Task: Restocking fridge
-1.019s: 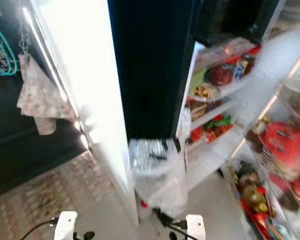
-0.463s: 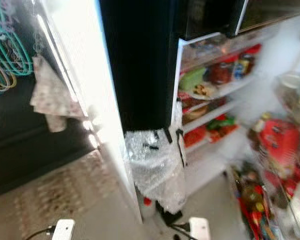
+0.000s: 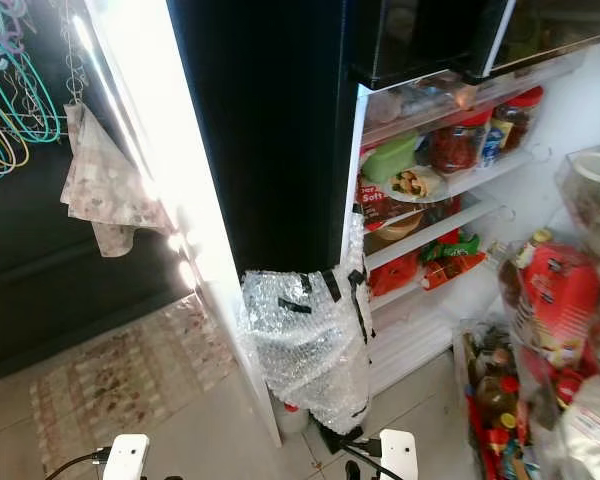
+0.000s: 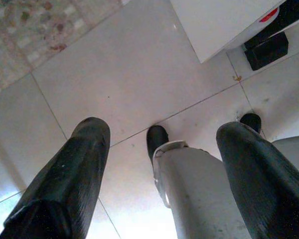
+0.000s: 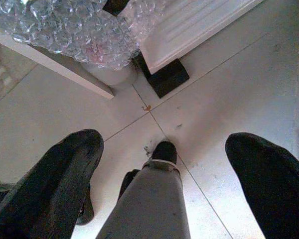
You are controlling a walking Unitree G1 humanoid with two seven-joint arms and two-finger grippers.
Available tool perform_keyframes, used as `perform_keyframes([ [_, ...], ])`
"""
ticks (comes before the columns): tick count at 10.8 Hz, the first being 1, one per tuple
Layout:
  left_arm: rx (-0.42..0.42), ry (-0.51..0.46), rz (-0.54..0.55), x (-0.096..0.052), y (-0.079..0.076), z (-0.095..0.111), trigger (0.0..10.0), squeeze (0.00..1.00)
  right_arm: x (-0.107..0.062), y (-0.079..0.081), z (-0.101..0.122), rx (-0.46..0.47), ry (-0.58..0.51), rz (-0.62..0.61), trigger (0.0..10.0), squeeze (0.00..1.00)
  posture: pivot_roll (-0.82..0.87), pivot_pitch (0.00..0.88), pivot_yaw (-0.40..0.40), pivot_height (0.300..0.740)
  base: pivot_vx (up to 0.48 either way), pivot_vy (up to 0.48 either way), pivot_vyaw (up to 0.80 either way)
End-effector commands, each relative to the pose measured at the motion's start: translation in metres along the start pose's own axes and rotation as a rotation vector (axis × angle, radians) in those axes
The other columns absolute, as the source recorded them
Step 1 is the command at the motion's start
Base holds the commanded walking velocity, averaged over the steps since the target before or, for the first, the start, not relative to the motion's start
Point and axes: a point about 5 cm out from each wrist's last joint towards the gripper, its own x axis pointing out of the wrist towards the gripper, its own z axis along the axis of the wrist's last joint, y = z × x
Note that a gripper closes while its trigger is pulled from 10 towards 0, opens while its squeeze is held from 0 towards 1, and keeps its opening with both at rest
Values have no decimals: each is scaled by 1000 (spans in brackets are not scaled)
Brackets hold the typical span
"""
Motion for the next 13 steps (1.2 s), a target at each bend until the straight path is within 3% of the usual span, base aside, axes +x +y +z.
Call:
perform_keyframes([
  [1,0,34,11,-2,5,-8,10000,0,-1,1,-5,16,12,-5,10000,0,2,0,33,740,0,0,0],
  [6,10,46,14,-5,8,-16,10000,0,-1,1,-5,13,15,-11,10000,0,0,0,34,740,-52,0,0],
  [13,23,53,14,-6,10,-19,10000,0,-4,-7,-21,189,113,-222,10000,0,-3,0,33,740,0,0,0],
])
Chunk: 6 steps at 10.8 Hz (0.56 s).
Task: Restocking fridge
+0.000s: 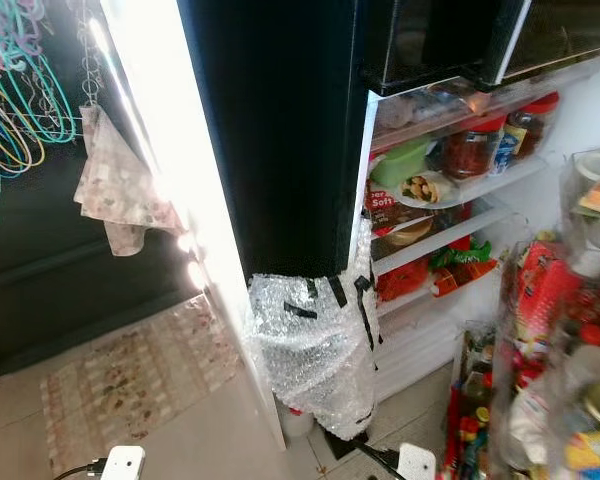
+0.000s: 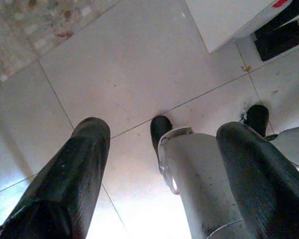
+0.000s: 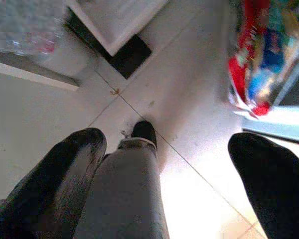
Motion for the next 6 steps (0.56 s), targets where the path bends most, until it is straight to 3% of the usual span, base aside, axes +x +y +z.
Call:
perform_keyframes([
  [1,0,18,10,-2,7,-6,10000,0,-1,2,-6,12,29,0,10000,0,-3,0,32,740,0,0,0],
  [3,3,16,4,-2,7,-6,10000,0,0,6,1,-114,-12,90,10000,0,-5,0,33,740,0,0,0],
  [6,5,10,-14,-1,1,-4,10000,0,0,5,1,-104,-17,88,10000,0,-5,0,31,740,0,0,0],
])
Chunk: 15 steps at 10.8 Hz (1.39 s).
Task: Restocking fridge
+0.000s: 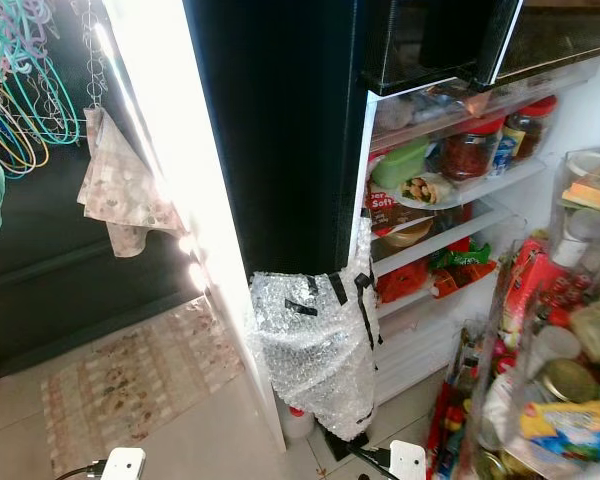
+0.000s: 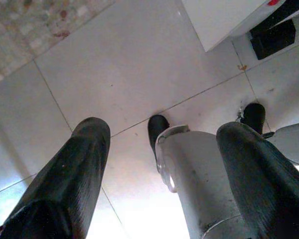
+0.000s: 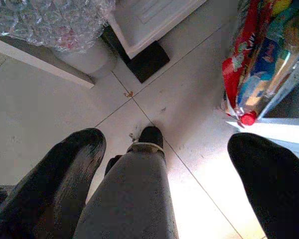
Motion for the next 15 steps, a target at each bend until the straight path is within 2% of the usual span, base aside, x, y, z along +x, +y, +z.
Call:
perform_keyframes([
  [1,5,7,1,-1,0,-2,10000,0,0,0,-3,6,6,-1,10000,0,-4,0,30,740,0,0,0],
  [5,9,4,-1,0,0,-2,10000,0,-1,0,-3,-2,10,5,10000,0,-3,0,28,740,0,0,0],
  [10,13,-25,-32,6,-22,11,10000,0,0,1,-3,-3,8,16,10000,0,-3,0,31,740,-318,0,0],
  [12,23,-20,-23,5,-16,9,10000,0,0,1,-2,-2,9,18,10000,0,-3,0,33,740,-334,0,0],
  [15,37,-18,-12,5,-15,9,10000,0,-1,1,-3,19,-5,11,10000,0,-3,0,36,740,0,0,0],
])
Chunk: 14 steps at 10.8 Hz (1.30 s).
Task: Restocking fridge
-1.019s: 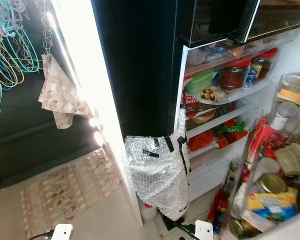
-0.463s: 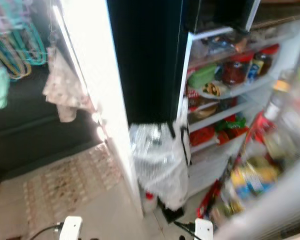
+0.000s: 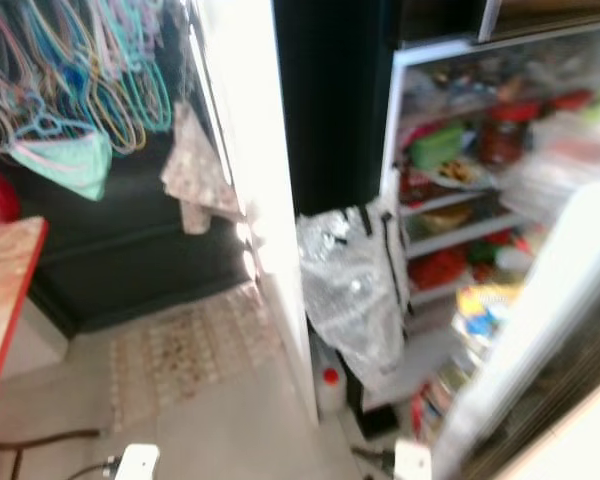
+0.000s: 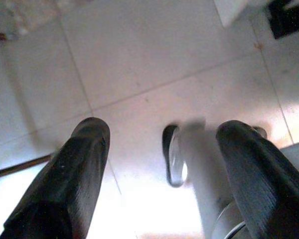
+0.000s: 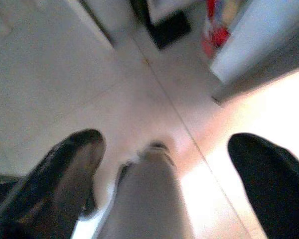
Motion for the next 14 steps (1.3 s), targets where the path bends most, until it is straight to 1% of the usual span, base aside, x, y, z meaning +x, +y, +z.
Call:
perform_keyframes([
  [1,17,13,1,0,1,-2,10000,0,1,3,4,23,-24,0,10000,0,0,0,35,740,0,0,0],
  [2,19,11,2,0,1,-2,10000,0,1,2,5,24,-33,-7,10000,0,0,0,35,740,0,0,0],
  [3,18,12,4,-1,1,-2,10000,0,0,1,5,55,-49,-41,10000,0,-1,0,35,740,0,0,0],
  [4,18,15,4,-1,0,-3,10000,0,-1,-4,2,157,-61,-142,10000,0,-5,0,35,740,0,0,0],
  [5,19,17,4,-1,0,-4,10000,0,-2,-7,1,178,-59,-205,10000,0,-11,0,33,740,0,0,0],
  [6,17,16,6,-1,1,-4,10000,0,-4,-9,-5,327,-43,-310,10000,0,-13,0,32,740,0,0,0],
  [7,16,16,6,-1,2,-4,10000,0,-5,-11,-5,337,-63,-364,10000,0,-12,0,32,740,0,0,0],
  [8,15,15,6,-1,3,-4,10000,0,-6,-11,-5,372,-77,-389,10000,0,-14,0,32,740,0,0,0],
  [9,20,17,8,-2,6,-5,10000,0,-17,-70,51,400,-327,-600,10000,0,-17,0,34,740,0,0,0],
  [10,21,16,12,-4,12,-7,10000,0,-20,-99,49,321,-307,-591,10000,0,-23,0,39,740,0,0,0],
  [11,24,16,12,-4,13,-7,10000,0,-20,-95,59,274,-358,-572,10000,0,-25,0,39,740,0,0,0],
  [12,23,15,14,-5,16,-7,10000,0,-25,-92,73,292,-461,-603,10000,0,-30,0,40,740,0,0,0],
  [13,22,15,14,-5,17,-7,10000,0,-30,-94,81,297,-517,-651,10000,0,-30,0,40,740,0,0,0],
  [14,21,17,13,-5,17,-7,10000,0,-35,-99,81,314,-540,-703,10000,0,-30,0,40,740,0,0,0],
])
